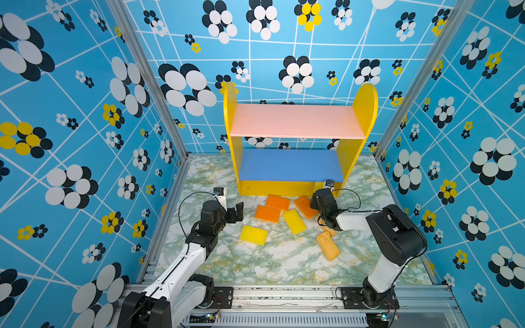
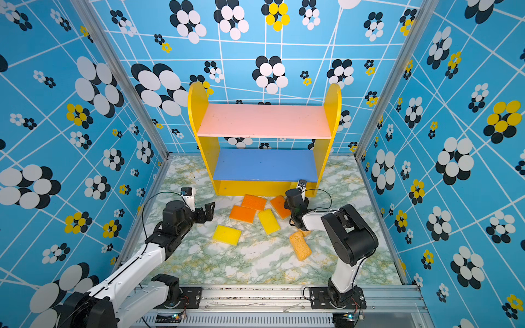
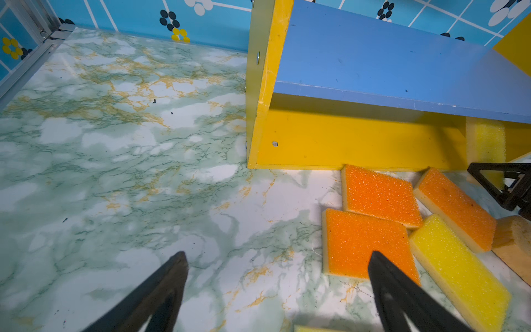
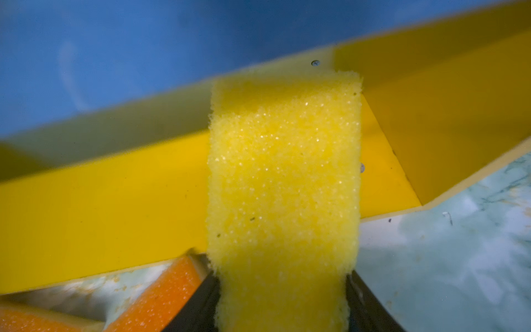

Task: Arrange cleaning sponges on a shelf
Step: Place the cleaning sponge at the shelf.

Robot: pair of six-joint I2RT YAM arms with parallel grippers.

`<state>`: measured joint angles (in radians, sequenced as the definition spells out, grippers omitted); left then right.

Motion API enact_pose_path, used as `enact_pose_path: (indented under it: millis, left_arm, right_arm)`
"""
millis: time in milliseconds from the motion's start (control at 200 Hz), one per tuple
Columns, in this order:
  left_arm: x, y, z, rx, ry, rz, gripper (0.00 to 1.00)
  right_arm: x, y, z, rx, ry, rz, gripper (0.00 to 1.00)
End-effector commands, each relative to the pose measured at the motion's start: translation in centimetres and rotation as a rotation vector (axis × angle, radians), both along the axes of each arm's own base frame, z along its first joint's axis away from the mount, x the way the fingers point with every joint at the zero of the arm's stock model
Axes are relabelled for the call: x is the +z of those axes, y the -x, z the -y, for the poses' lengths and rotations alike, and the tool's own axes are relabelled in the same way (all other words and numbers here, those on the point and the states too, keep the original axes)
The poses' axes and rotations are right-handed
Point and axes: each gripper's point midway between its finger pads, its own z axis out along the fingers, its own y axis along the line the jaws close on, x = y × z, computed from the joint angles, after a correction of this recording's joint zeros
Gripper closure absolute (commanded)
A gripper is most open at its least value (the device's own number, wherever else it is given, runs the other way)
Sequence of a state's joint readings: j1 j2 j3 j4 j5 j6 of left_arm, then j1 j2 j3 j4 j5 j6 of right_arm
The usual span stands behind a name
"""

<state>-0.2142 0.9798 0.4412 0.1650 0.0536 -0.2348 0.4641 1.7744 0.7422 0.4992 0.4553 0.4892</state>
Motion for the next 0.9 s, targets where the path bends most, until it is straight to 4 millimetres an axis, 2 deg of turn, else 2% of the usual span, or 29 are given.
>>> enact_pose_path:
  millis: [0,895]
  left_arm:
    - [0.8,-0.2,-0.2,-0.004,0.001,0.036,0.01]
    - [0.8,0.4,-0.6,0.008,0.001,0.049,0.01]
  right_arm:
    - [0.6,-1.3,-0.2,0.006,0.004,0.040,0.41]
    - [-1.2,-2.0,1.0,0.014,0.104,-0.015,0.39]
